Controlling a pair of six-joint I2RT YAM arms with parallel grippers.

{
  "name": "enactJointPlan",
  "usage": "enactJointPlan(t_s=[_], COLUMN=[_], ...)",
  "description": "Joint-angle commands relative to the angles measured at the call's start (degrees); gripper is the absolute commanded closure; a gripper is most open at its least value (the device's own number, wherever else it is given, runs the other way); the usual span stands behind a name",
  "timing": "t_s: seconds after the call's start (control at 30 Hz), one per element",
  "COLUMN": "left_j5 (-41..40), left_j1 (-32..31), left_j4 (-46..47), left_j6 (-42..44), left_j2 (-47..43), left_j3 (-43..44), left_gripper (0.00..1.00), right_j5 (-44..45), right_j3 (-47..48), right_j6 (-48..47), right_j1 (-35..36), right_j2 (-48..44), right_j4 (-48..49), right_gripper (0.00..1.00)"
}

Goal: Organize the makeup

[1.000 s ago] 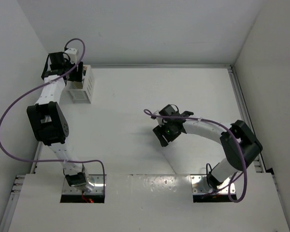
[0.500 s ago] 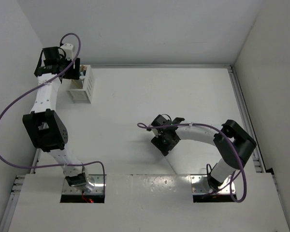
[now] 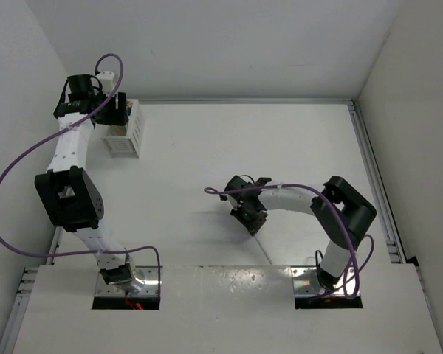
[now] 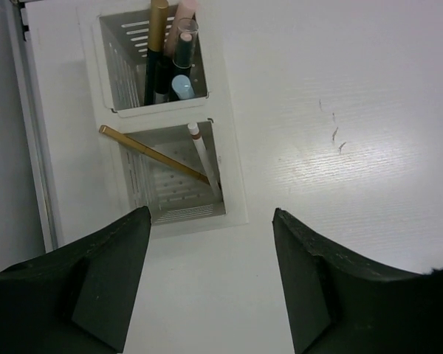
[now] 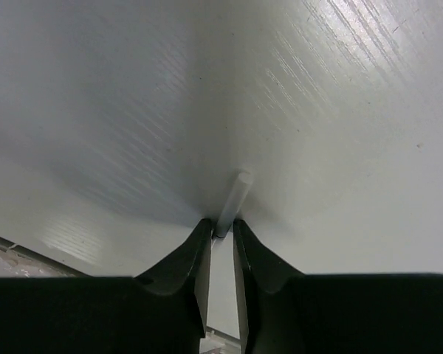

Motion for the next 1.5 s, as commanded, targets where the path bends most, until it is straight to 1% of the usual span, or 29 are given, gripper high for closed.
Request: enactJointPlan(t_s=[0.0, 0.07, 0.1, 0.13, 0.17, 0.27, 0.3, 0.33, 0.43, 0.47, 0.5, 0.53, 0.57, 0.63, 0.67, 0.73, 0.77, 0.83, 0.9, 1.07, 1.1, 1.2, 1.27, 1.37, 1.47], left_j5=[2.72, 2.72, 3.25, 3.95, 4.65, 11.4, 16.12, 18.43, 25.64, 27.66, 31.43, 33.03, 34.44, 37.6, 38.83, 42.34, 43.23, 44.03, 45.52, 51.32, 51.33, 52.73, 53.96, 54.58, 52.21], left_j1=[0.54, 0.54, 0.54, 0.54, 0.54, 0.01, -0.51, -0.51, -3.76, -4.38, -5.69, -6.48, -7.27, -9.82, -10.53, -11.93, -11.94, -11.94, -11.94, -12.46, -12.47, -12.47, -12.47, -12.47, -13.52], left_j4=[-0.32, -0.85, -0.85, -0.85, -0.85, -1.9, -2.43, -2.43, -3.75, -3.75, -3.75, -3.75, -3.75, -3.75, -3.23, -2.35, -1.82, -1.21, -1.2, 1.35, 1.35, 1.35, 1.35, 1.35, 1.35], left_j6=[-1.31, -1.31, -1.92, -1.92, -1.92, -1.92, -1.23, -0.61, 1.24, 1.24, 1.76, 1.77, 1.77, 1.77, 1.77, 1.16, 1.15, 0.63, 0.1, -2.36, -2.36, -2.36, -2.36, -1.84, -1.83], left_j2=[-2.73, -2.73, -2.73, -2.73, -2.73, -3.25, -3.25, -3.25, -3.25, -3.25, -3.25, -3.25, -3.25, -3.25, -3.25, -3.25, -3.25, -3.78, -3.78, -3.78, -3.78, -3.78, -3.78, -4.31, -4.31], left_j3=[0.65, 0.65, 0.65, 0.65, 0.65, 1.18, 1.18, 1.18, 1.18, 1.18, 1.7, 1.71, 1.71, 2.93, 2.94, 3.55, 3.55, 4.08, 4.08, 3.55, 3.55, 3.55, 2.24, 1.62, 1.09], left_gripper=[0.27, 0.27, 0.27, 0.27, 0.27, 0.27, 0.27, 0.27, 0.27, 0.27, 0.27, 0.27, 0.27, 0.27, 0.27, 0.27, 0.27, 0.27, 0.27, 0.26, 0.27, 0.35, 0.39, 0.39, 0.39], right_j5=[0.87, 0.87, 0.69, 0.86, -1.05, -4.31, -5.28, -6.5, -9.93, -14.03, -15.55, -16.96, -20.54, -23.29, -24.44, -26.19, -26.38, -26.82, -27.26, -27.7, -27.35, -26.38, -25.94, -24.98, -25.24], right_j3=[0.8, 1.23, 1.5, 1.76, 2.2, 5.35, 6.06, 8.42, 14.93, 18.43, 19.59, 20.65, 23.79, 25.92, 28.98, 32.07, 33.22, 36.47, 37.18, 37.45, 36.49, 35.43, 34.99, 34.46, 34.63], right_j6=[0.87, 0.61, 0.52, 0.69, 1.04, 0.87, -0.52, -1.41, -4.84, -5.02, -5.98, -6.16, -6.16, -5.99, -5.12, -2.48, -1.78, 0.15, 1.04, 2.27, 2.54, 3.15, 3.59, 4.03, 5.78], right_j1=[-0.15, -0.24, -0.32, -0.67, -1.55, -4.53, -5.76, -6.99, -9.63, -10.69, -10.87, -11.31, -11.66, -11.84, -11.84, -12.1, -12.02, -11.93, -11.93, -11.31, -11.31, -11.4, -11.4, -11.4, -11.4], right_j2=[2.61, 2.52, 2.61, 2.35, 2.08, -1.25, -2.04, -3.62, -6.17, -6.1, -6.18, -5.66, -4.7, -2.59, -0.75, 2.16, 4.69, 6.03, 7.26, 8.76, 8.67, 7.97, 7.97, 8.14, 8.76], right_j4=[1.39, 1.3, 1.12, 1.3, 1.65, 3.75, 5.24, 6.3, 13.06, 18.9, 21.05, 23.16, 28.84, 32.13, 37.89, 42.14, 42.95, 45.41, 48.04, 49.2, 49.63, 50.86, 51.04, 51.92, 52.98], right_gripper=[0.82, 0.92, 1.0, 1.0, 1.0, 1.0, 1.0, 1.0, 1.0, 1.0, 1.0, 1.0, 1.0, 1.0, 1.0, 1.0, 1.0, 1.0, 1.0, 1.0, 1.0, 1.0, 1.0, 1.0, 1.0])
